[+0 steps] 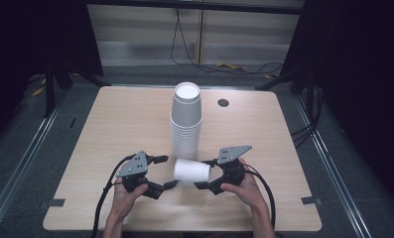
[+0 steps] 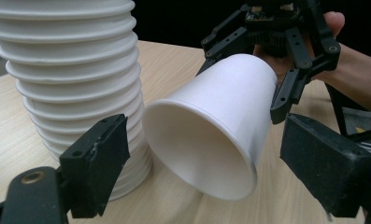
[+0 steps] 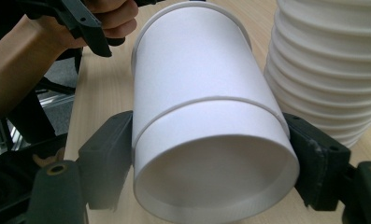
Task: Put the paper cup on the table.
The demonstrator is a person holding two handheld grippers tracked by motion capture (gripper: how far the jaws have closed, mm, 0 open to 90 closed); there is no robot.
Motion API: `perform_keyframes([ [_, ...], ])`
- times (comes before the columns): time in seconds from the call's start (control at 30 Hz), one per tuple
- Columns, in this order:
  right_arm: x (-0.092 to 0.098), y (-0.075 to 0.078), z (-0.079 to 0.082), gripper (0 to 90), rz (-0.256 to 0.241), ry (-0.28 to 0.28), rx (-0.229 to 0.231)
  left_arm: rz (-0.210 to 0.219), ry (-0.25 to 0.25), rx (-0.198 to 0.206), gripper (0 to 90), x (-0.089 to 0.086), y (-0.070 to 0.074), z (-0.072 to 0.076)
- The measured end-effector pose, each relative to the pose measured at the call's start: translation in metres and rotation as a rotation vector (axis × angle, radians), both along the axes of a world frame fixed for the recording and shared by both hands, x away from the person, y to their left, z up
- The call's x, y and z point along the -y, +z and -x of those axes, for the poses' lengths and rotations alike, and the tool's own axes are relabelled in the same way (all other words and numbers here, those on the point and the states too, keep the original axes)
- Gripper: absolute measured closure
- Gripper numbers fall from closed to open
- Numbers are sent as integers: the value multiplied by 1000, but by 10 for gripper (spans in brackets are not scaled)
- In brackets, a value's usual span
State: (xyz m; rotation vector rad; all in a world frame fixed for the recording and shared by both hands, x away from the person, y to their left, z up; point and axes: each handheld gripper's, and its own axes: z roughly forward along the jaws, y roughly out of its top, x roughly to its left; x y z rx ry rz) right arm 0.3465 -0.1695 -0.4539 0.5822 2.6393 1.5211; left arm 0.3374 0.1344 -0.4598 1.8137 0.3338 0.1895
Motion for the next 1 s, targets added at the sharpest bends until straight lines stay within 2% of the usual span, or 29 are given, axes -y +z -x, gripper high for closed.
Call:
perform_keyframes([
  [0.13, 1, -4, 1, 236, -36, -13, 2, 8, 28, -7, 154, -1, -1, 1],
  [0.17, 1, -5, 2, 236, -51, -5, 2, 22, 8, -13, 154, -2, -2, 1],
  [0.2, 1, -5, 2, 236, -63, -7, 6, 30, 12, -21, 154, -2, -2, 1],
  [0.47, 5, -13, 8, 236, -139, -17, 18, 40, -21, -33, 154, -2, -4, 3],
  [0.77, 6, -17, 9, 236, -175, -7, 20, 55, -22, -54, 154, 1, -5, 3],
  [1.0, 3, -21, 11, 235, -199, -14, 42, 60, -12, -62, 154, 0, -5, 1],
])
